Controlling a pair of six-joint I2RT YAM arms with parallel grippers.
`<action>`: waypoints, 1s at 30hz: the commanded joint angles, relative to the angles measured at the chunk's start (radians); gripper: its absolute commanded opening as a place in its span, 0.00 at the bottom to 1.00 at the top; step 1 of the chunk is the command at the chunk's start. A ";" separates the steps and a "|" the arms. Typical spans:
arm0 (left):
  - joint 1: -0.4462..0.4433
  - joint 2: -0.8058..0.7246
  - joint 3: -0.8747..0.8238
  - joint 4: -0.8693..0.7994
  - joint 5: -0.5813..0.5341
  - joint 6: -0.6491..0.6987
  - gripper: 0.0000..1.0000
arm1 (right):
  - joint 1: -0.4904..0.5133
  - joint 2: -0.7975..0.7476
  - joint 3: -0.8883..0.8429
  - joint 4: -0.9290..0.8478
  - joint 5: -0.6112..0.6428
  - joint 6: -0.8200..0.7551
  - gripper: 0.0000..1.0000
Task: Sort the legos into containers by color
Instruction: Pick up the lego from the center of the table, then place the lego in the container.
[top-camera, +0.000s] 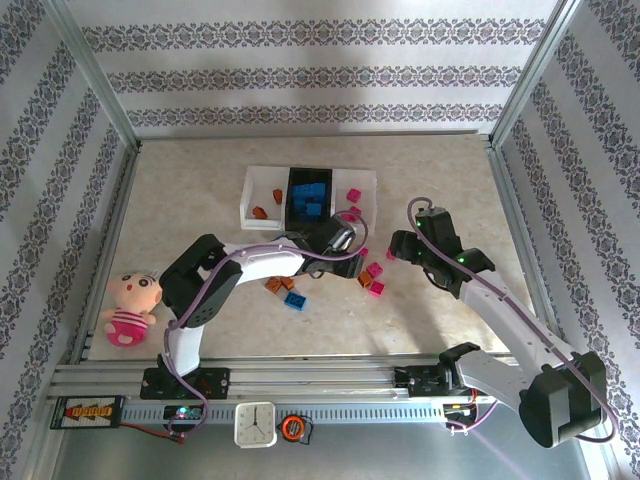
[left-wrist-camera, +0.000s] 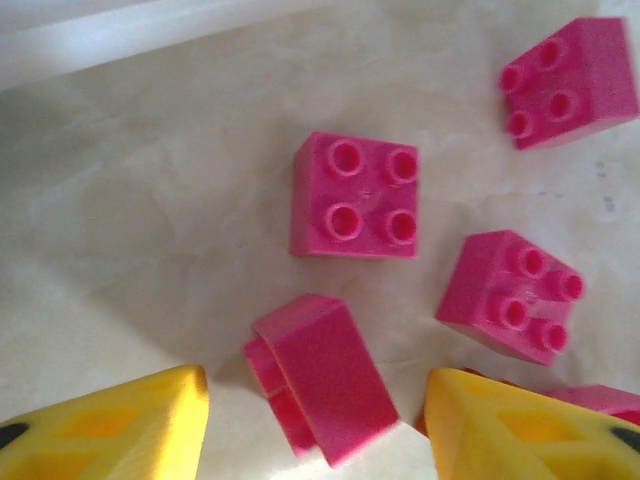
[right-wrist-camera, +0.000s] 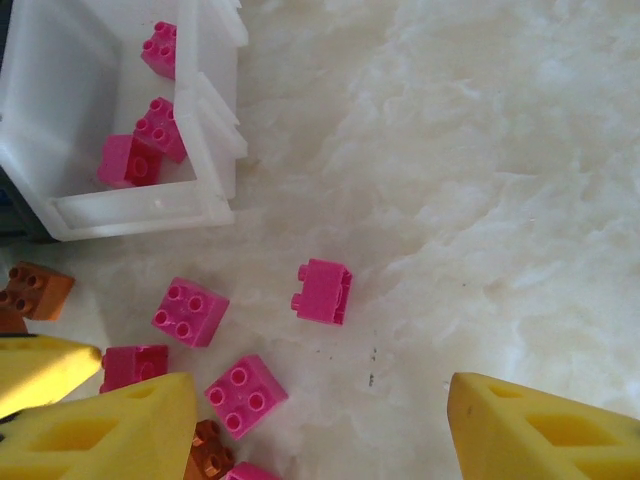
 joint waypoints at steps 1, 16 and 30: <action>-0.005 0.033 0.040 -0.028 -0.059 0.033 0.54 | -0.013 -0.026 -0.016 -0.012 -0.026 0.017 0.67; 0.012 -0.070 0.021 -0.008 -0.040 0.016 0.20 | -0.019 -0.056 -0.040 0.002 -0.032 0.011 0.68; 0.179 0.232 0.573 -0.209 -0.038 0.056 0.23 | -0.019 -0.076 -0.094 0.008 -0.058 0.036 0.68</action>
